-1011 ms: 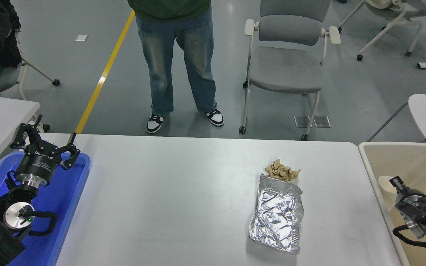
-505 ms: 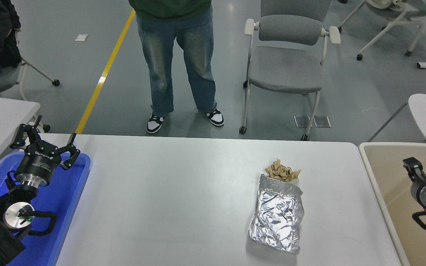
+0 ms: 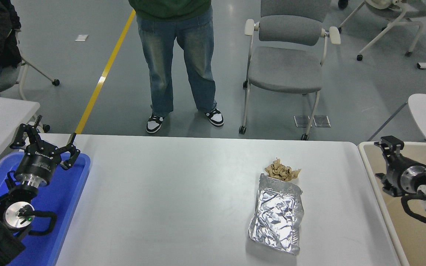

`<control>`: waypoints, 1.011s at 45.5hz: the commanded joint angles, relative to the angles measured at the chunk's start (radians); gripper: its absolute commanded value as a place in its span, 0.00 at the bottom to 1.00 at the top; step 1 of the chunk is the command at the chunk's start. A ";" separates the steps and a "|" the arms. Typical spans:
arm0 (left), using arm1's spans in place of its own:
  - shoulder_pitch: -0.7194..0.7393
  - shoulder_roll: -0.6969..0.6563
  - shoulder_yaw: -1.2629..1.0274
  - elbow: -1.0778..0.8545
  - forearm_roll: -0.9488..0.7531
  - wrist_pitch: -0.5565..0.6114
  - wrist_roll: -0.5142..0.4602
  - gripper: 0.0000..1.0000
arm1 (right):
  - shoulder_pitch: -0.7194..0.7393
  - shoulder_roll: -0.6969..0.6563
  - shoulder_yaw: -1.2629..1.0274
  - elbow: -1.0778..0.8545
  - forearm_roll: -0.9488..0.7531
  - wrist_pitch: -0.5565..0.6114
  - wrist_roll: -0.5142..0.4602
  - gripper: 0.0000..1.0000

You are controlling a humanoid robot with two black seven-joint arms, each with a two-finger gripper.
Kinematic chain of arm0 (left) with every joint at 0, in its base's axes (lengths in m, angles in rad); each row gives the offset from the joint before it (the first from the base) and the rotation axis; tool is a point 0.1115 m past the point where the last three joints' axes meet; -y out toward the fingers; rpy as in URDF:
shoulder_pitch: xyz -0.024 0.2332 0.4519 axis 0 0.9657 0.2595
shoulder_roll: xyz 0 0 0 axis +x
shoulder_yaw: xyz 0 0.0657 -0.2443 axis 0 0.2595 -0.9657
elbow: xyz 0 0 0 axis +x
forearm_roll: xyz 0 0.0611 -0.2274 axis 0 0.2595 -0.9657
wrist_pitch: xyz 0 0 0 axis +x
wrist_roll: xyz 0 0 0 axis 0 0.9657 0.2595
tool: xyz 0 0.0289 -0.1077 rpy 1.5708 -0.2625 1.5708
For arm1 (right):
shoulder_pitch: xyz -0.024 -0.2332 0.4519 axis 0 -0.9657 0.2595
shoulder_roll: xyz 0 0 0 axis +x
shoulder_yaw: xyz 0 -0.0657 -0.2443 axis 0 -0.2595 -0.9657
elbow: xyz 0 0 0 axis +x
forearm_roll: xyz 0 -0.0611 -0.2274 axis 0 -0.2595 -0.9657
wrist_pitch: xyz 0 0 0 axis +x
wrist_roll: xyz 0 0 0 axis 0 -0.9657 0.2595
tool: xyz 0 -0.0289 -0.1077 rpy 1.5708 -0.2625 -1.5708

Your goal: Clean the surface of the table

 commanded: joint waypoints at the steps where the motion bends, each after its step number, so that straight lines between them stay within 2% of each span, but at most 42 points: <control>1: 0.000 0.002 0.000 0.000 0.000 0.000 0.000 1.00 | -0.047 0.195 0.177 -0.002 0.037 -0.014 0.001 1.00; 18: 0.000 0.000 0.000 0.000 0.000 0.000 0.000 1.00 | -0.079 0.433 0.383 -0.155 0.039 -0.012 0.044 1.00; 36: 0.000 0.000 0.000 0.000 0.000 0.000 0.000 1.00 | -0.074 0.453 0.409 -0.152 0.037 -0.006 0.063 1.00; 42: 0.000 0.000 0.000 0.000 0.000 0.000 0.000 1.00 | -0.065 0.438 0.360 -0.147 0.020 -0.003 0.063 1.00; 46: 0.000 0.000 0.000 0.000 0.000 0.000 0.000 1.00 | -0.045 0.378 0.265 -0.138 0.011 0.003 0.061 1.00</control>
